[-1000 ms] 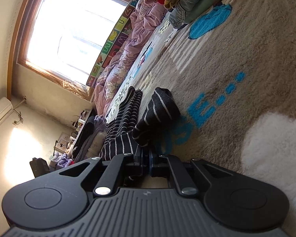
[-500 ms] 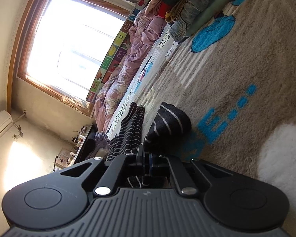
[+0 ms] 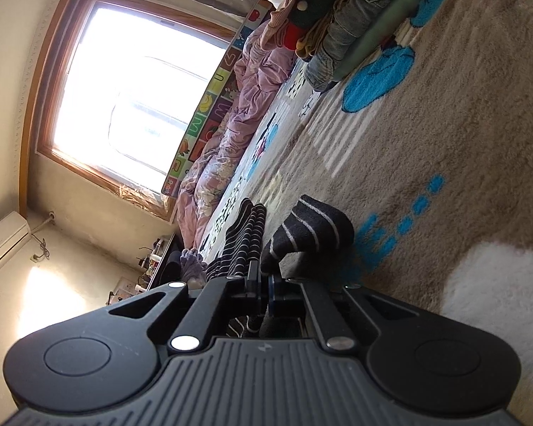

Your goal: Fold clothes

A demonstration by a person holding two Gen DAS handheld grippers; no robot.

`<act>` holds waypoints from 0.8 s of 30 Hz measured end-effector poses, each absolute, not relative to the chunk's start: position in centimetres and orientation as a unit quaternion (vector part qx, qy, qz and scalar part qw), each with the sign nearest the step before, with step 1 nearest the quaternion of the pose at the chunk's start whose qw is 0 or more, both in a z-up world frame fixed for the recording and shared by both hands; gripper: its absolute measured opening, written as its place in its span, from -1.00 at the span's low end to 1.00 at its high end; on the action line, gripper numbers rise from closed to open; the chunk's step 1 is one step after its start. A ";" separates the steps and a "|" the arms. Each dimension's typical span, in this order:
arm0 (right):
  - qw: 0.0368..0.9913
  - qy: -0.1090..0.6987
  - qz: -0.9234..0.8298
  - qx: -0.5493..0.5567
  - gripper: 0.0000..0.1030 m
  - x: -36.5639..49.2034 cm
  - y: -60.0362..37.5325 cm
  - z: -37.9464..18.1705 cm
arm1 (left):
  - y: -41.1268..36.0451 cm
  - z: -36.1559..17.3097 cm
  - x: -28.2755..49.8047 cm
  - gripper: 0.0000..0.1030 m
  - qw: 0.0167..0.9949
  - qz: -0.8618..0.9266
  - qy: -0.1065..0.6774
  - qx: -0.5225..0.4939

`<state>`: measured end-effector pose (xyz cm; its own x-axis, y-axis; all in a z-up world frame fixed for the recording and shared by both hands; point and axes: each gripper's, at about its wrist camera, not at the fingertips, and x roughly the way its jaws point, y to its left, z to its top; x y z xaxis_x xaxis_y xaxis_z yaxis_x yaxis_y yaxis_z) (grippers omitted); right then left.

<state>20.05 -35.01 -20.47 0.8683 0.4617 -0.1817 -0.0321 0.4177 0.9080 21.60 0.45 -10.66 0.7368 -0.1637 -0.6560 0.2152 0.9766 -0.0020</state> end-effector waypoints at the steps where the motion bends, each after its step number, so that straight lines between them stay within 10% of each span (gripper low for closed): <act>1: 0.811 0.211 0.157 0.523 -0.89 20.1 -35.0 -20.6 | 1.0 -10.0 20.6 -0.63 0.938 -0.088 0.335 0.029; 24: 0.787 0.221 0.150 0.557 -0.74 19.2 -35.8 -21.3 | -0.8 -11.6 11.0 -0.63 0.948 -0.063 0.311 -0.002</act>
